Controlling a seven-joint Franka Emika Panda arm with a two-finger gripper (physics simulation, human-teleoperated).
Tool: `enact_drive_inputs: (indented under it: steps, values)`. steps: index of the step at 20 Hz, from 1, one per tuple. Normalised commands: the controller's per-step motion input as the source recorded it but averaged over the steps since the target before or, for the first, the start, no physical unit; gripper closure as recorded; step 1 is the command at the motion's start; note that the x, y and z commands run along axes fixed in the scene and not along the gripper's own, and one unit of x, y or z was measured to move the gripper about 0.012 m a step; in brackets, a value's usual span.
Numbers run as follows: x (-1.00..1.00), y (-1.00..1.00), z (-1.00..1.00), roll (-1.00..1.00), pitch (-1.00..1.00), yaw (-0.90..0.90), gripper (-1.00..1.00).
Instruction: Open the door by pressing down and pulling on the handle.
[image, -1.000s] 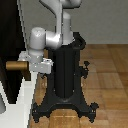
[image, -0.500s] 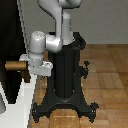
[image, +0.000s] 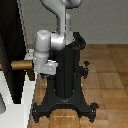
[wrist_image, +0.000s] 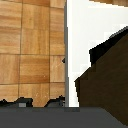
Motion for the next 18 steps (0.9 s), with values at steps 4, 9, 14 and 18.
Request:
enact_drive_inputs:
  steps: [4,9,14,18]
  values:
    - [0.00,1.00,0.00,0.00,0.00,0.00,-1.00]
    - [0.00,1.00,0.00,0.00,0.00,0.00,-1.00]
    - [0.00,1.00,0.00,0.00,0.00,0.00,-1.00]
    - [0.00,1.00,0.00,0.00,0.00,0.00,-1.00]
